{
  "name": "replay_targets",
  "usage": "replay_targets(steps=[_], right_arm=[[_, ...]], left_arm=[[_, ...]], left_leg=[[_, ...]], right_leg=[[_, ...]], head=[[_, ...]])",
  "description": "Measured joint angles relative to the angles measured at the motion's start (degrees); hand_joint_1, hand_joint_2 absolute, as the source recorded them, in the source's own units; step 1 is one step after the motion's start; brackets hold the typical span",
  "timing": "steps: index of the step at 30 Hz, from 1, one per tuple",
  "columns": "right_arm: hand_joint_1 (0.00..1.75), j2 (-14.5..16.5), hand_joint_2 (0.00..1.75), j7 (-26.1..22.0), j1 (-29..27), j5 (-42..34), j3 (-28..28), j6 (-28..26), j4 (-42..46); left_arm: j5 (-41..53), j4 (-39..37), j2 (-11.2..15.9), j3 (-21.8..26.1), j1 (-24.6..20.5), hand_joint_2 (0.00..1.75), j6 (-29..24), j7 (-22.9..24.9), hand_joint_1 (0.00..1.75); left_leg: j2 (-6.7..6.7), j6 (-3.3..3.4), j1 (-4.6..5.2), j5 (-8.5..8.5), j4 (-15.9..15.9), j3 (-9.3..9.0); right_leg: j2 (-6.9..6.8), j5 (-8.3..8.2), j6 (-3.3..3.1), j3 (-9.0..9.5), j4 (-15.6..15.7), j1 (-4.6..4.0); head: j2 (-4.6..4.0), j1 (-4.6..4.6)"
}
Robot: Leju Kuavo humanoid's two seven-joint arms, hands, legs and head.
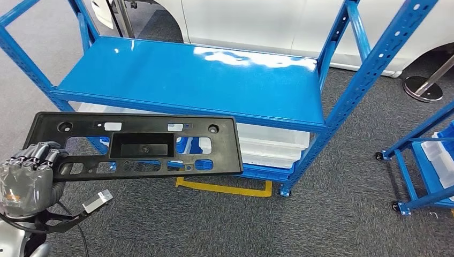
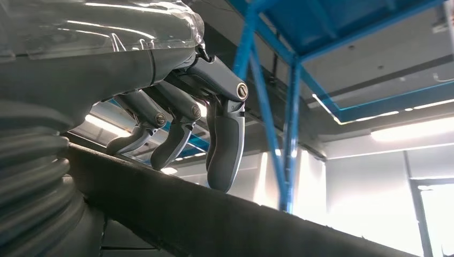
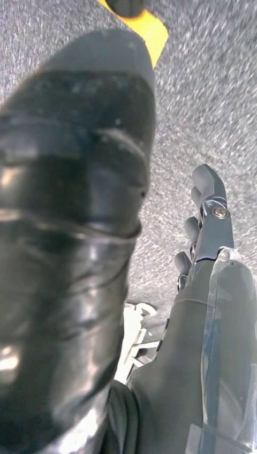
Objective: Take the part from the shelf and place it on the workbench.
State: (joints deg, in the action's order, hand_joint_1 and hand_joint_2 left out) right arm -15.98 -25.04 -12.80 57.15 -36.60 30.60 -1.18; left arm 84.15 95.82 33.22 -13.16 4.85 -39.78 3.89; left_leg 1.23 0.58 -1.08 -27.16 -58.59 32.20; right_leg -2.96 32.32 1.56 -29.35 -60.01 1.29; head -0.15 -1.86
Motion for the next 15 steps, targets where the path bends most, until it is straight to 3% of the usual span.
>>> replay_targets(steps=[5, 9, 11, 13, 15], right_arm=[[0.0, 0.01, 0.0, -0.03, -0.05, -0.07, -0.02, 0.01, 0.0], [0.0, 0.2, 0.0, -0.09, -0.89, -1.11, -0.51, -0.08, -0.02], [0.0, 0.92, 0.0, -0.34, -2.14, -1.83, -1.23, -0.64, -0.04], [0.0, 1.61, 0.0, -0.56, -3.17, -2.1, -1.75, -1.1, -0.09], [0.0, 1.71, 0.0, -0.57, -3.3, -2.13, -1.94, -1.13, -0.11]], left_arm=[[0.0, 0.06, 0.05, 0.0, -0.02, 1.75, 0.0, 0.0, 1.75], [0.3, 0.49, 0.09, 0.38, 1.44, 1.75, -0.03, 0.5, 1.75], [0.9, 1.74, 0.51, 2.0, 4.42, 1.75, -0.05, 1.24, 1.75], [1.21, 3.03, 0.98, 3.4, 6.65, 1.75, -0.12, 1.67, 1.75], [1.21, 3.52, 1.21, 3.72, 7.31, 1.75, -0.19, 1.77, 1.75]], left_leg=[[-0.26, 0.21, 0.02, 0.07, 0.0, 0.1], [-2.08, 0.81, 0.42, 0.38, -0.01, 0.57], [-4.61, 0.85, 0.93, 0.6, -0.11, 0.67], [-7.19, 0.44, 1.07, 0.98, -0.23, 1.03], [-8.24, -0.24, 0.85, 1.32, -0.27, 1.54]], right_leg=[[1.12, 1.02, -0.02, -0.63, -1.39, 0.04], [2.6, 6.1, -0.29, -6.24, -12.9, -0.21], [5.24, 2.22, -1.71, -4.22, -7.83, -0.59], [7.34, -2.09, -2.92, -0.77, 0.23, -1.02], [6.14, -2.31, -2.89, -0.64, 1.01, -1.0]], head=[[0.0, 0.0], [0.0, 0.0], [0.0, -0.04], [0.0, -0.07], [0.0, -0.05]])
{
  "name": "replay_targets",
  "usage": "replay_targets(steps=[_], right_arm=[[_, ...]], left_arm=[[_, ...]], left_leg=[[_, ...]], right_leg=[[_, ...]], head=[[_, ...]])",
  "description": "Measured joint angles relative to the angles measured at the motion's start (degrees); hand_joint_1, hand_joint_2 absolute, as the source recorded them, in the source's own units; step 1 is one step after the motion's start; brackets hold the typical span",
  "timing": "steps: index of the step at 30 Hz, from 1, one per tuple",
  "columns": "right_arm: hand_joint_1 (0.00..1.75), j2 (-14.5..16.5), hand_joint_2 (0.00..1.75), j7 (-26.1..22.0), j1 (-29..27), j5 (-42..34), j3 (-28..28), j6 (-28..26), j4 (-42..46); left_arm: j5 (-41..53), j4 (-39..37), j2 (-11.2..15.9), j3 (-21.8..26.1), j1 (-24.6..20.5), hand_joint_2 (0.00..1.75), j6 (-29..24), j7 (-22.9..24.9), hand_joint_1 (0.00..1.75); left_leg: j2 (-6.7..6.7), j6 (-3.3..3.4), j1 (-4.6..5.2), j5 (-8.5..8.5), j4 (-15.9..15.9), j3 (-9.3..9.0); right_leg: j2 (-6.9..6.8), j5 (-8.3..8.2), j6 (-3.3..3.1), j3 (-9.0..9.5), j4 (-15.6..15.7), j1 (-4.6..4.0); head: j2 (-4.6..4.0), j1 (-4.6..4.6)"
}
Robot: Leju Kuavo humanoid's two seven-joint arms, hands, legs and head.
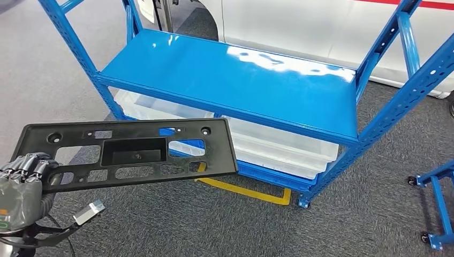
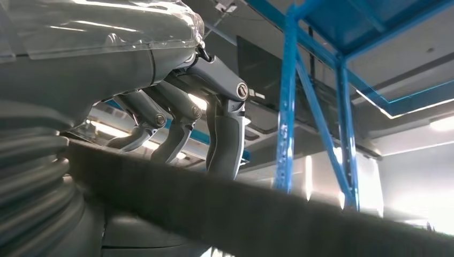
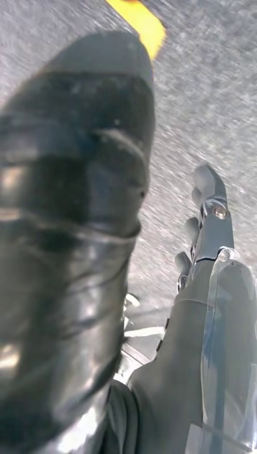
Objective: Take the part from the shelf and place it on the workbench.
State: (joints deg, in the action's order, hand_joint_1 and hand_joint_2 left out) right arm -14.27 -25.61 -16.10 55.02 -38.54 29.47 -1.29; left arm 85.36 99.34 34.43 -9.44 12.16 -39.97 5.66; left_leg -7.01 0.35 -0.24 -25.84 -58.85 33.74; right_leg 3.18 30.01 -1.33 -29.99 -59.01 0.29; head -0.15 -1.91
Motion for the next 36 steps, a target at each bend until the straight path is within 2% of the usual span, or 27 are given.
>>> replay_targets(steps=[1, 2, 4, 6, 7, 8, 9, 10, 12, 13, 15, 16, 18, 20, 21, 22, 23, 24, 25, 26, 28, 29, 30, 31, 33, 35, 36], right_arm=[[0.0, 0.02, 0.0, 0.0, 0.02, -0.08, -0.08, -0.01, 0.01], [0.0, 0.14, 0.0, -0.01, -0.01, -0.28, -0.13, 0.0, 0.01], [0.0, 0.6, 0.0, -0.02, -0.35, -1.02, -0.34, -0.12, 0.01], [0.0, 1.44, 0.0, -0.22, -1.21, -1.95, -0.82, -0.79, -0.01], [0.0, 1.94, 0.0, -0.39, -1.73, -2.35, -1.08, -1.23, -0.02], [0.0, 2.47, 0.0, -0.61, -2.22, -2.67, -1.3, -1.66, -0.02], [0.0, 2.95, 0.0, -0.81, -2.62, -2.92, -1.45, -1.95, -0.02], [0.0, 3.36, 0.0, -0.96, -2.92, -3.1, -1.53, -2.15, -0.03], [0.0, 3.96, 0.0, -1.14, -3.38, -3.38, -1.61, -2.38, -0.06], [0.0, 4.11, 0.0, -1.16, -3.56, -3.47, -1.64, -2.43, -0.08], [0.0, 4.26, 0.0, -1.19, -3.79, -3.57, -1.7, -2.36, -0.1], [0.0, 4.26, 0.0, -1.19, -3.79, -3.58, -1.72, -2.27, -0.09], [0.0, 4.26, 0.0, -1.19, -3.83, -3.59, -1.72, -2.03, -0.1], [0.0, 4.26, 0.0, -1.15, -3.92, -3.59, -1.72, -1.87, -0.1], [0.0, 4.26, 0.0, -1.14, -3.96, -3.59, -1.72, -1.84, -0.1], [0.0, 4.26, 0.0, -1.12, -3.98, -3.59, -1.72, -1.83, -0.1], [0.0, 4.26, 0.0, -1.12, -3.99, -3.59, -1.72, -1.82, -0.1], [0.0, 4.26, 0.0, -1.12, -3.99, -3.59, -1.72, -1.82, -0.1], [0.0, 4.24, 0.0, -1.12, -4.0, -3.59, -1.72, -1.82, -0.09], [0.0, 4.19, 0.0, -1.12, -4.0, -3.58, -1.72, -1.82, -0.09], [0.0, 4.09, 0.0, -1.13, -4.06, -3.58, -1.72, -1.78, -0.1], [0.0, 3.99, 0.0, -1.11, -4.08, -3.58, -1.72, -1.74, -0.11], [0.0, 3.89, 0.0, -1.1, -4.09, -3.59, -1.72, -1.68, -0.11], [0.0, 3.77, 0.0, -1.09, -4.04, -3.6, -1.72, -1.64, -0.1], [0.0, 3.58, 0.0, -1.09, -3.99, -3.64, -1.72, -1.6, -0.09], [0.0, 3.52, 0.0, -1.11, -4.05, -3.71, -1.72, -1.5, -0.09], [0.0, 3.51, 0.0, -1.12, -4.08, -3.74, -1.72, -1.4, -0.09]], left_arm=[[0.01, 0.18, 0.16, 0.19, 0.36, 1.75, -0.01, 0.02, 1.75], [0.08, 0.32, 0.38, 0.42, 0.64, 1.75, -0.01, 0.04, 1.75], [0.34, 0.74, 0.65, 1.14, 1.59, 1.75, -0.01, 0.26, 1.75], [0.7, 1.8, 0.71, 2.56, 3.95, 1.75, -0.01, 0.64, 1.75], [0.89, 2.45, 0.72, 3.48, 5.44, 1.75, -0.01, 0.79, 1.75], [1.02, 3.12, 0.72, 4.48, 6.87, 1.75, -0.01, 0.87, 1.75], [1.14, 3.74, 0.72, 5.49, 8.09, 1.75, -0.01, 0.9, 1.75], [1.2, 4.31, 0.73, 6.4, 9.06, 1.75, -0.01, 0.91, 1.75], [1.21, 5.32, 0.74, 8.02, 10.46, 1.75, -0.01, 0.8, 1.75], [1.2, 5.68, 0.74, 8.65, 10.98, 1.75, -0.01, 0.69, 1.75], [1.08, 6.1, 0.73, 9.56, 11.77, 1.75, -0.01, 0.31, 1.75], [0.98, 6.2, 0.7, 9.85, 12.05, 1.75, -0.01, 0.0, 1.75], [0.78, 6.27, 0.64, 10.22, 12.05, 1.75, -0.01, -0.72, 1.75], [0.65, 6.29, 0.5, 10.41, 11.91, 1.75, -0.01, -1.29, 1.75], [0.62, 6.29, 0.39, 10.44, 11.88, 1.75, -0.01, -1.44, 1.75], [0.58, 6.29, 0.3, 10.45, 11.89, 1.75, -0.01, -1.52, 1.75], [0.55, 6.29, 0.22, 10.46, 11.89, 1.75, -0.01, -1.56, 1.75], [0.53, 6.29, 0.17, 10.48, 11.89, 1.75, -0.01, -1.6, 1.75], [0.52, 6.29, 0.15, 10.51, 11.88, 1.75, -0.01, -1.63, 1.75], [0.51, 6.29, 0.12, 10.53, 11.84, 1.75, -0.01, -1.68, 1.75], [0.48, 6.29, 0.01, 10.58, 11.61, 1.75, 0.0, -2.0, 1.75], [0.43, 6.28, -0.08, 10.63, 11.48, 1.75, 0.0, -2.21, 1.75], [0.38, 6.28, -0.14, 10.7, 11.37, 1.75, 0.01, -2.46, 1.75], [0.33, 6.27, -0.2, 10.78, 11.32, 1.75, 0.01, -2.65, 1.75], [0.24, 6.24, -0.27, 10.88, 10.94, 1.75, 0.01, -2.97, 1.75], [0.14, 6.21, -0.38, 10.9, 10.35, 1.75, 0.01, -3.26, 1.75], [0.09, 6.2, -0.46, 10.89, 10.17, 1.75, 0.01, -3.39, 1.75]], left_leg=[[0.68, -0.3, 0.01, -0.26, -0.33, 0.28], [2.03, -0.58, 0.05, -1.18, -1.47, 0.85], [5.37, -1.23, -0.08, -4.75, -6.79, 3.11], [6.47, -2.0, -0.53, -7.98, -13.31, 5.51], [6.64, -2.34, -0.76, -8.23, -14.58, 5.68], [6.84, -2.6, -0.93, -7.47, -13.71, 4.8], [7.29, -2.76, -1.06, -5.88, -10.64, 2.8], [8.47, -2.77, -1.09, -4.44, -6.42, 0.32], [10.75, -2.12, -0.84, -2.95, -0.31, -3.16], [11.26, -1.65, -0.66, -2.98, 0.75, -3.63], [10.01, -0.68, -0.52, -2.72, 0.91, -3.38], [9.37, -0.28, -0.61, -2.43, 1.13, -3.33], [8.21, 0.61, -0.86, -1.77, 1.54, -3.2], [7.05, 1.17, -0.85, -1.33, 1.54, -2.78], [6.37, 1.27, -0.81, -1.19, 1.48, -2.52], [5.64, 1.3, -0.77, -1.09, 1.39, -2.33], [4.88, 1.28, -0.74, -1.03, 1.27, -2.22], [4.1, 1.23, -0.74, -1.02, 1.1, -2.19], [3.34, 1.15, -0.75, -1.05, 0.89, -2.15], [2.61, 0.97, -0.67, -1.09, 0.61, -2.01], [1.21, 0.32, -0.59, -0.97, 0.17, -1.45], [0.46, -0.13, -0.63, -0.76, 0.12, -1.12], [-0.31, -0.57, -0.74, -0.49, 0.18, -0.79], [-0.3, -0.9, -0.84, -0.46, 0.06, -0.5], [2.12, -1.33, -0.79, -2.09, -2.31, 0.83], [5.42, -1.71, -0.82, -5.89, -8.85, 3.68], [6.11, -1.95, -0.94, -7.47, -12.37, 5.12]], right_leg=[[-0.71, -0.25, -0.07, 0.11, 0.45, 0.14], [-1.49, -0.53, -0.18, 0.2, 0.9, 0.31], [-3.02, -0.85, -0.38, 0.19, 1.34, 0.42], [-4.54, -0.85, -0.44, -0.02, 1.28, 0.39], [-5.32, -0.83, -0.41, -0.07, 1.22, 0.4], [-6.1, -0.77, -0.34, -0.11, 1.13, 0.41], [-6.85, -0.67, -0.19, -0.11, 0.98, 0.43], [-7.56, -0.52, 0.03, -0.08, 0.77, 0.42], [-8.77, -0.14, 0.65, 0.1, 0.38, 0.21], [-9.35, 0.0, 0.97, 0.26, 0.31, 0.1], [-10.54, 0.05, 1.6, 0.65, 0.44, 0.02], [-10.3, 0.32, 1.93, 0.76, 0.24, 0.14], [-7.51, 2.76, 2.37, -0.27, -2.6, 0.39], [-4.24, 7.11, 2.49, -3.36, -9.66, 0.51], [-3.65, 8.58, 2.51, -4.9, -13.11, 0.49], [-3.41, 8.97, 2.51, -5.8, -15.16, 0.47], [-3.31, 8.02, 2.47, -5.59, -14.89, 0.48], [-3.05, 6.06, 2.36, -4.3, -12.33, 0.51], [-2.23, 3.79, 2.19, -2.42, -8.41, 0.55], [-0.71, 2.14, 1.98, -0.67, -4.6, 0.6], [1.42, 0.93, 1.72, 0.99, -0.43, 0.61], [1.54, 1.05, 1.62, 1.02, -0.12, 0.51], [0.76, 0.88, 1.42, 0.97, 0.02, 0.54], [-0.06, 0.66, 1.1, 0.99, 0.25, 0.59], [-1.71, 0.21, 0.31, 0.96, 0.76, 0.83], [-3.41, 0.08, -0.08, 0.76, 0.88, 0.69], [-4.29, 0.09, -0.12, 0.66, 0.84, 0.59]], head=[[0.0, -0.01], [0.0, -0.04], [0.0, -0.09], [0.0, -0.11], [0.0, -0.1], [0.0, -0.1], [0.0, -0.1], [0.0, -0.1], [0.0, -0.09], [0.0, -0.08], [0.0, -0.06], [0.0, -0.06], [0.0, -0.05], [0.0, -0.03], [0.0, -0.04], [0.0, -0.04], [0.0, -0.04], [0.0, -0.04], [0.0, -0.03], [0.0, -0.04], [0.0, -0.05], [0.0, -0.06], [0.0, -0.05], [0.0, -0.06], [0.0, -0.08], [0.0, -0.09], [0.0, -0.09]])
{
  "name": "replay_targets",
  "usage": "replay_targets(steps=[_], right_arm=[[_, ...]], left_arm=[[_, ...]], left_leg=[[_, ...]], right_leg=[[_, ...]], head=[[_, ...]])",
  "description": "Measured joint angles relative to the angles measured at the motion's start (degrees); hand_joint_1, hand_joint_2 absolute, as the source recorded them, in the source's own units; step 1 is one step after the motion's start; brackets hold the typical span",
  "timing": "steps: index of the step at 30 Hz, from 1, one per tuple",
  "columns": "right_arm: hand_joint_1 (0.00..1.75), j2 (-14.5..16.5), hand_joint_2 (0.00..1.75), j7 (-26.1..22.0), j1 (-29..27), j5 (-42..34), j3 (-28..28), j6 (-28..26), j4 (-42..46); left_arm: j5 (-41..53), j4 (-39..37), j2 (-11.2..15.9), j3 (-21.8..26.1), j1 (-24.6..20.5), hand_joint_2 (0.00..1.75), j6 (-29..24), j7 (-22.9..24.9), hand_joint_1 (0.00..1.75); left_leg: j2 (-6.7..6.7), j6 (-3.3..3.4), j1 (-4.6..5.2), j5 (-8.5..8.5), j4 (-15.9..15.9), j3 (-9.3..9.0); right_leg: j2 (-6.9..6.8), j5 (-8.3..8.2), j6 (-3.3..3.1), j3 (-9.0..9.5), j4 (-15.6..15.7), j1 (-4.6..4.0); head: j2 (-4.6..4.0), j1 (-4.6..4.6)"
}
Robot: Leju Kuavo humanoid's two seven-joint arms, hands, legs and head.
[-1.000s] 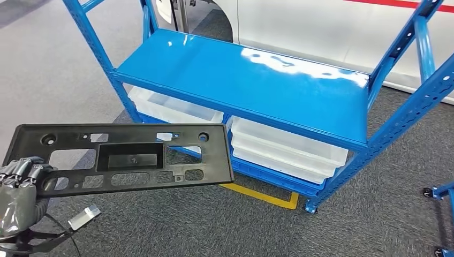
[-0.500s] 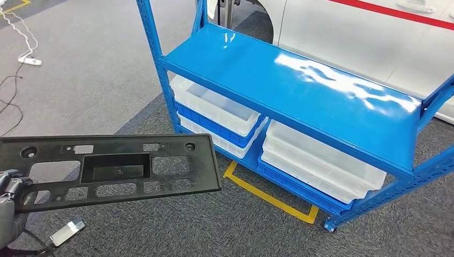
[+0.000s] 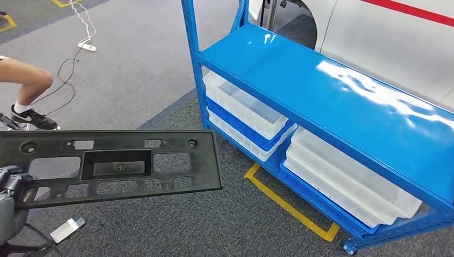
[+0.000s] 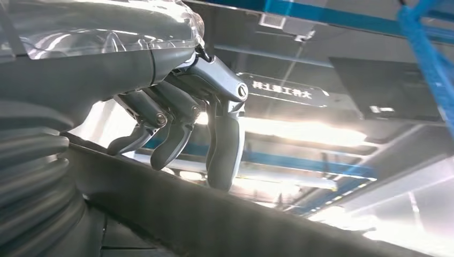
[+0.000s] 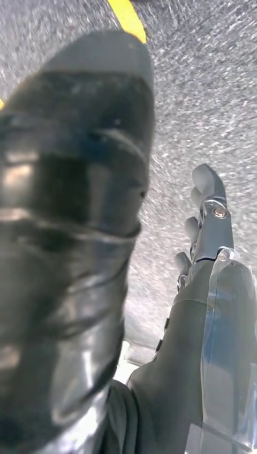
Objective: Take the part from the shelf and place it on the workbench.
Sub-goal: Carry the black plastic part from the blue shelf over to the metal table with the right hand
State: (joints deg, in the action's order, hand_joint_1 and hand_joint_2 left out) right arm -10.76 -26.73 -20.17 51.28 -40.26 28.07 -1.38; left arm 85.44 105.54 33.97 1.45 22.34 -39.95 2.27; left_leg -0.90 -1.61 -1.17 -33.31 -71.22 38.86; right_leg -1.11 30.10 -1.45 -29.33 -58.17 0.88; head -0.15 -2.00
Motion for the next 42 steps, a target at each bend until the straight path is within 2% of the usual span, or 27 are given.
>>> replay_targets(steps=[1, 2, 3, 4, 6, 8, 10, 12, 14, 16, 17, 18, 19, 21, 23, 25, 26, 28, 30, 32, 33, 35, 36, 38, 39, 41, 42], right_arm=[[0.0, -0.02, 0.0, 0.0, 0.0, -0.01, 0.0, 0.12, 0.0], [0.0, -0.05, 0.0, 0.0, 0.03, -0.02, 0.0, 0.23, 0.0], [0.0, -0.09, 0.0, 0.0, 0.08, -0.03, 0.0, 0.33, 0.0], [0.0, -0.12, 0.0, 0.0, 0.13, -0.04, 0.0, 0.42, 0.0], [0.0, -0.21, 0.0, 0.0, 0.23, -0.11, 0.0, 0.56, 0.0], [0.0, -0.38, 0.0, 0.01, 0.3, -0.2, 0.0, 0.64, 0.01], [0.0, -0.63, 0.0, 0.01, 0.53, -0.27, 0.0, 0.67, 0.02], [0.0, -0.87, 0.0, 0.01, 0.81, -0.3, 0.0, 0.73, 0.03], [0.0, -1.13, 0.0, 0.03, 0.94, -0.31, 0.01, 1.02, 0.04], [0.0, -1.44, 0.0, 0.2, 1.14, -0.4, 0.02, 1.55, 0.04], [0.0, -1.58, 0.0, 0.34, 1.31, -0.51, 0.02, 1.75, 0.04], [0.0, -1.66, 0.0, 0.47, 1.48, -0.66, 0.02, 1.88, 0.04], [0.0, -1.72, 0.0, 0.57, 1.61, -0.79, 0.02, 1.91, 0.04], [0.0, -1.78, 0.0, 0.66, 1.73, -0.99, 0.02, 1.92, 0.04], [0.0, -1.82, 0.0, 0.72, 1.72, -1.16, 0.02, 1.9, 0.02], [0.0, -1.84, 0.0, 0.83, 1.73, -1.46, 0.02, 1.94, 0.01], [0.0, -1.85, 0.0, 0.92, 1.8, -1.63, 0.02, 1.99, 0.01], [0.0, -1.85, 0.0, 1.1, 1.99, -1.95, 0.02, 2.12, 0.02], [0.0, -1.77, 0.0, 1.2, 2.04, -2.17, 0.02, 2.27, 0.02], [0.0, -1.7, 0.0, 1.31, 2.03, -2.41, 0.02, 2.35, 0.02], [0.0, -1.68, 0.0, 1.36, 2.05, -2.55, 0.02, 2.35, 0.02], [0.0, -1.62, 0.0, 1.41, 2.11, -2.79, 0.02, 2.35, 0.02], [0.0, -1.58, 0.0, 1.43, 2.14, -2.86, 0.02, 2.35, 0.02], [0.0, -1.46, 0.0, 1.46, 2.15, -2.96, 0.02, 2.34, 0.02], [0.0, -1.42, 0.0, 1.49, 2.18, -2.99, 0.02, 2.34, 0.02], [0.0, -1.39, 0.0, 1.57, 2.35, -3.07, 0.02, 2.32, 0.03], [0.0, -1.38, 0.0, 1.64, 2.47, -3.11, 0.02, 2.31, 0.03]], left_arm=[[-0.04, -0.01, -0.09, -0.01, -0.08, 1.75, 0.0, -0.14, 1.75], [-0.09, -0.03, -0.15, -0.01, -0.15, 1.75, 0.01, -0.23, 1.75], [-0.1, -0.04, -0.2, -0.01, -0.24, 1.75, 0.01, -0.32, 1.75], [-0.12, -0.05, -0.21, -0.01, -0.35, 1.75, 0.01, -0.39, 1.75], [-0.17, -0.06, -0.21, -0.01, -0.64, 1.75, 0.01, -0.44, 1.75], [-0.28, -0.06, -0.22, 0.02, -0.85, 1.75, 0.01, -0.42, 1.75], [-0.51, -0.07, -0.22, 0.04, -0.85, 1.75, 0.0, -0.4, 1.75], [-0.9, -0.1, -0.22, 0.0, -1.21, 1.75, 0.0, -0.51, 1.75], [-1.26, -0.36, -0.28, -0.24, -2.36, 1.75, 0.0, -0.75, 1.75], [-1.57, -0.78, -0.35, -0.7, -3.65, 1.75, 0.01, -0.9, 1.75], [-1.72, -0.95, -0.35, -0.96, -4.09, 1.75, 0.02, -0.9, 1.75], [-1.86, -1.09, -0.35, -1.2, -4.38, 1.75, 0.02, -0.84, 1.75], [-1.97, -1.2, -0.34, -1.38, -4.57, 1.75, 0.02, -0.77, 1.75], [-2.2, -1.34, -0.29, -1.56, -4.82, 1.75, 0.02, -0.56, 1.75], [-2.45, -1.41, -0.11, -1.58, -4.95, 1.75, 0.02, -0.32, 1.75], [-2.79, -1.44, 0.18, -1.57, -4.97, 1.75, 0.01, -0.09, 1.75], [-2.97, -1.45, 0.33, -1.57, -4.9, 1.75, 0.02, 0.0, 1.75], [-3.33, -1.46, 0.69, -1.54, -4.96, 1.75, 0.19, 0.1, 1.75], [-3.68, -1.47, 0.97, -1.52, -5.28, 1.75, 0.57, 0.16, 1.75], [-3.95, -1.48, 1.01, -1.53, -5.41, 1.75, 1.03, 0.27, 1.75], [-3.99, -1.48, 1.02, -1.54, -5.38, 1.75, 1.22, 0.34, 1.75], [-3.84, -1.48, 1.12, -1.5, -5.36, 1.75, 1.57, 0.51, 1.75], [-3.74, -1.48, 1.19, -1.48, -5.36, 1.75, 1.73, 0.61, 1.75], [-3.56, -1.46, 1.34, -1.43, -5.35, 1.75, 2.03, 0.85, 1.75], [-3.47, -1.46, 1.37, -1.42, -5.32, 1.75, 2.16, 0.96, 1.75], [-3.25, -1.45, 1.43, -1.39, -5.2, 1.75, 2.5, 1.15, 1.75], [-3.14, -1.43, 1.48, -1.37, -5.17, 1.75, 2.72, 1.25, 1.75]], left_leg=[[0.37, -0.2, -0.11, -0.78, -2.38, 0.83], [0.57, -0.32, -0.18, -0.56, -2.86, 0.71], [0.84, -0.36, -0.21, 0.68, -0.95, -0.61], [1.53, -0.29, -0.21, 2.43, 2.78, -2.91], [3.67, 0.24, 0.13, 4.5, 10.18, -7.06], [4.25, 1.04, 0.58, 4.62, 12.75, -8.08], [2.9, 1.88, 0.57, 5.05, 13.08, -7.87], [1.8, 2.73, 0.33, 5.62, 13.61, -7.88], [0.76, 3.33, 0.32, 6.03, 13.76, -7.66], [-0.53, 3.58, 0.5, 6.21, 13.66, -7.37], [-1.23, 3.63, 0.56, 6.25, 13.58, -7.3], [-1.94, 3.62, 0.59, 6.25, 13.44, -7.29], [-2.66, 3.55, 0.6, 6.2, 13.27, -7.3], [-4.01, 3.26, 0.61, 6.05, 12.76, -7.07], [-5.33, 2.69, 0.6, 6.09, 12.39, -6.54], [-6.81, 1.9, 0.4, 6.4, 12.44, -6.05], [-6.99, 1.56, 0.26, 6.4, 12.3, -5.86], [-4.62, 1.08, 0.32, 4.8, 9.94, -4.67], [-1.05, 0.66, 0.37, 1.23, 3.57, -1.74], [0.22, 0.28, 0.16, -0.89, -2.08, 0.77], [0.48, 0.18, 0.07, -0.43, -2.31, 0.71], [1.51, 0.21, -0.03, 2.78, 3.06, -2.41], [2.84, 0.37, 0.14, 4.06, 6.92, -4.53], [4.48, 1.03, 0.6, 5.27, 11.92, -7.16], [4.55, 1.38, 0.87, 5.13, 12.53, -7.3], [3.09, 2.06, 0.87, 5.47, 12.87, -7.12], [2.48, 2.44, 0.77, 5.65, 13.14, -7.17]], right_leg=[[-0.87, 0.02, 0.01, -0.08, -0.05, -0.09], [-1.67, 0.05, 0.05, -0.11, -0.12, -0.14], [-2.43, 0.11, 0.13, -0.12, -0.21, -0.15], [-3.15, 0.21, 0.27, -0.08, -0.31, -0.15], [-4.48, 0.47, 0.71, 0.07, -0.51, -0.36], [-5.61, 0.56, 1.28, 0.27, -0.52, -0.56], [-6.16, 0.61, 1.96, 0.53, -0.4, -0.52], [-3.52, 2.12, 2.52, -0.02, -2.09, -0.32], [-0.03, 5.74, 2.63, -2.73, -8.01, -0.17], [0.88, 8.27, 2.55, -6.07, -14.72, -0.19], [0.97, 7.96, 2.51, -6.76, -15.89, -0.19], [1.07, 6.51, 2.42, -6.44, -14.88, -0.17], [1.52, 4.23, 2.28, -5.13, -11.76, -0.15], [4.18, 0.84, 1.96, -2.13, -4.65, -0.05], [5.91, 0.12, 1.8, -0.93, -1.53, -0.06], [4.73, 0.04, 1.58, -0.87, -1.26, -0.21], [3.91, -0.1, 1.3, -0.77, -1.01, -0.19], [2.34, -0.4, 0.63, -0.57, -0.43, -0.03], [0.77, -0.43, 0.23, -0.59, -0.26, -0.13], [-0.87, -0.33, 0.09, -0.68, -0.33, -0.27], [-1.65, -0.25, 0.11, -0.66, -0.36, -0.31], [-3.14, 0.0, 0.29, -0.45, -0.44, -0.33], [-3.81, 0.17, 0.5, -0.27, -0.47, -0.42], [-4.99, 0.45, 1.03, 0.08, -0.51, -0.63], [-5.55, 0.51, 1.33, 0.23, -0.46, -0.71], [-6.33, 0.66, 1.93, 0.56, -0.35, -0.66], [-5.52, 1.15, 2.22, 0.54, -0.78, -0.54]], head=[[0.0, 0.01], [0.0, 0.01], [0.0, 0.01], [0.0, 0.01], [0.0, 0.02], [0.0, 0.03], [0.0, 0.04], [0.0, 0.05], [0.0, 0.05], [0.0, 0.05], [0.0, 0.05], [0.0, 0.05], [0.0, 0.05], [0.0, 0.05], [0.0, 0.04], [0.0, 0.04], [0.0, 0.04], [0.0, 0.01], [0.0, -0.03], [0.0, -0.03], [0.0, -0.03], [0.0, -0.03], [0.0, -0.03], [0.0, -0.01], [0.0, 0.01], [0.0, 0.02], [0.0, 0.02]])
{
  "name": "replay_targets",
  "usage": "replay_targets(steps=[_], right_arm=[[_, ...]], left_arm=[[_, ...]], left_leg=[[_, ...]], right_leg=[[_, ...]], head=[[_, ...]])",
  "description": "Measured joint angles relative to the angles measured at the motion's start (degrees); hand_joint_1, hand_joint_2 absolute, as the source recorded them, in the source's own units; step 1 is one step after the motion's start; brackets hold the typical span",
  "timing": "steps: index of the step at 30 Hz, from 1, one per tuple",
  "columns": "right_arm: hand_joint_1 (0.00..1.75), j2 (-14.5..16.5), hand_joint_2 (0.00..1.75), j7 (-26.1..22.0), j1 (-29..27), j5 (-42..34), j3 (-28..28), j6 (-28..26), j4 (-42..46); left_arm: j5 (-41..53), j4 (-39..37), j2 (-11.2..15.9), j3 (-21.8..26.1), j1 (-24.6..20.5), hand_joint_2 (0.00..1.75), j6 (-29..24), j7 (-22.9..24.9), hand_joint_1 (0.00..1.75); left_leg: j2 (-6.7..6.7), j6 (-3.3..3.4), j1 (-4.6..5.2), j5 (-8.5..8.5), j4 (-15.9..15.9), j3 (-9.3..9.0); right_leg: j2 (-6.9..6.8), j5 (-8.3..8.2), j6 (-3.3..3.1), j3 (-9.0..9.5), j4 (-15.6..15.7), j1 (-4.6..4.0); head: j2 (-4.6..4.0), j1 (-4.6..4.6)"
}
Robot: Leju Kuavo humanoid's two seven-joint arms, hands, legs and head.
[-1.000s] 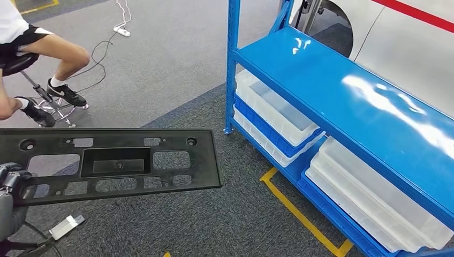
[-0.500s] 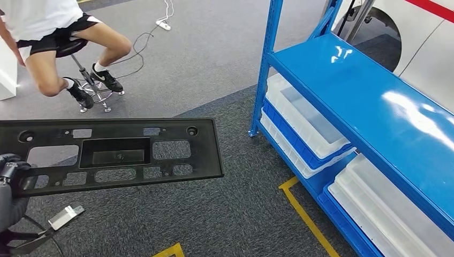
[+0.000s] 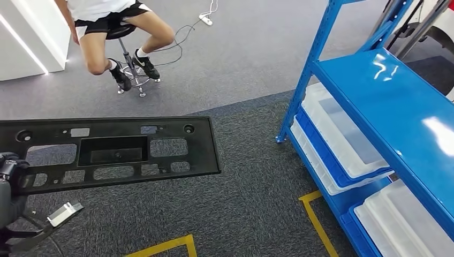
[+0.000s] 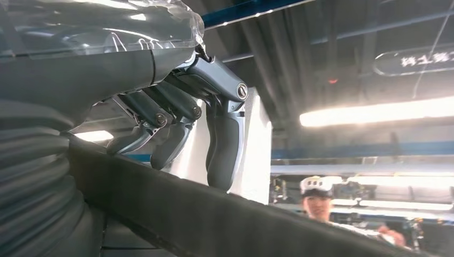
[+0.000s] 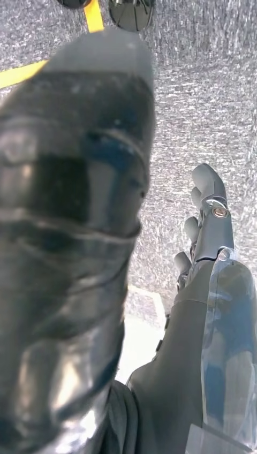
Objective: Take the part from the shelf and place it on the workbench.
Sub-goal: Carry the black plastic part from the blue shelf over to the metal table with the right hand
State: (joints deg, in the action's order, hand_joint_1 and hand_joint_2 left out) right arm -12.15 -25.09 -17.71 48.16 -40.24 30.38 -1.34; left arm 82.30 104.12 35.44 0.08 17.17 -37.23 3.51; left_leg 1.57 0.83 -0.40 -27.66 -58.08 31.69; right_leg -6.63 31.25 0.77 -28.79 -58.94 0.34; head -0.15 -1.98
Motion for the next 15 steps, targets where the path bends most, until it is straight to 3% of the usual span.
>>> replay_targets(steps=[1, 3, 5, 6, 7, 8, 10, 12, 14, 15], right_arm=[[0.0, 0.01, 0.0, 0.04, 0.08, -0.04, 0.0, -0.01, 0.01], [0.0, 0.04, 0.0, 0.11, 0.1, -0.13, 0.0, -0.02, 0.01], [0.0, 0.08, 0.0, 0.15, 0.05, -0.34, 0.0, -0.02, 0.01], [0.0, 0.13, 0.0, 0.18, 0.04, -0.55, 0.0, -0.02, 0.01], [0.0, 0.2, 0.0, 0.18, 0.03, -0.8, 0.0, -0.03, 0.01], [0.0, 0.31, 0.0, 0.18, 0.01, -1.04, 0.0, -0.06, 0.01], [0.0, 0.58, 0.0, 0.18, -0.14, -1.38, 0.0, -0.3, -0.01], [0.0, 0.91, 0.0, 0.18, -0.38, -1.69, 0.0, -0.64, -0.03], [0.0, 1.15, 0.0, 0.23, -0.49, -1.91, 0.0, -0.8, -0.04], [0.0, 1.24, 0.0, 0.27, -0.49, -1.95, 0.0, -0.81, -0.03]], left_arm=[[0.09, 0.02, 0.06, 0.02, -0.02, 1.75, 0.27, 0.09, 1.75], [0.19, 0.05, 0.15, 0.02, -0.13, 1.75, 0.84, 0.28, 1.75], [0.26, 0.05, 0.16, -0.01, -0.13, 1.75, 1.48, 0.52, 1.75], [0.28, 0.05, 0.18, -0.01, -0.01, 1.75, 1.77, 0.71, 1.75], [0.28, 0.07, 0.2, 0.02, 0.19, 1.75, 2.02, 0.92, 1.75], [0.25, 0.09, 0.22, 0.09, 0.45, 1.75, 2.16, 1.14, 1.75], [0.09, 0.22, 0.3, 0.39, 0.99, 1.75, 2.3, 1.5, 1.75], [-0.25, 0.54, 0.5, 0.97, 1.67, 1.75, 2.47, 1.78, 1.75], [-0.69, 0.86, 0.72, 1.56, 2.39, 1.75, 2.97, 1.92, 1.75], [-0.87, 0.94, 0.8, 1.75, 2.67, 1.75, 3.33, 1.95, 1.75]], left_leg=[[-0.55, 0.39, -0.11, 0.2, 0.27, -0.08], [-1.63, 0.93, -0.1, 0.43, 0.49, -0.14], [-2.9, 1.12, 0.08, 0.47, 0.44, -0.03], [-3.6, 1.14, 0.15, 0.47, 0.38, -0.04], [-4.36, 1.13, 0.2, 0.45, 0.3, -0.08], [-5.13, 1.07, 0.21, 0.39, 0.17, -0.15], [-6.58, 0.77, 0.24, 0.17, -0.27, -0.05], [-7.87, 0.23, 0.19, 0.13, -0.55, 0.39], [-9.02, -0.42, 0.01, 0.27, -0.67, 0.76], [-8.38, -0.7, -0.02, 0.02, -1.32, 1.12]], right_leg=[[1.45, 1.06, 0.2, -0.48, -1.33, 0.12], [5.02, 4.63, 0.29, -3.34, -7.5, 0.32], [6.25, 7.15, 0.15, -6.92, -14.29, 0.33], [6.38, 6.83, 0.07, -7.7, -15.43, 0.33], [6.54, 5.32, -0.05, -7.43, -14.33, 0.34], [7.02, 3.01, -0.22, -6.2, -11.23, 0.36], [9.59, -0.59, -0.52, -3.25, -4.01, 0.44], [11.05, -1.34, -0.61, -2.04, -0.93, 0.39], [9.84, -1.44, -0.86, -1.91, -0.55, 0.27], [9.1, -1.56, -1.16, -1.73, -0.24, 0.3]], head=[[0.0, 0.0], [0.0, 0.02], [0.0, 0.02], [0.0, 0.01], [0.0, 0.01], [0.0, 0.01], [0.0, 0.01], [0.0, 0.0], [0.0, 0.0], [0.0, -0.01]])
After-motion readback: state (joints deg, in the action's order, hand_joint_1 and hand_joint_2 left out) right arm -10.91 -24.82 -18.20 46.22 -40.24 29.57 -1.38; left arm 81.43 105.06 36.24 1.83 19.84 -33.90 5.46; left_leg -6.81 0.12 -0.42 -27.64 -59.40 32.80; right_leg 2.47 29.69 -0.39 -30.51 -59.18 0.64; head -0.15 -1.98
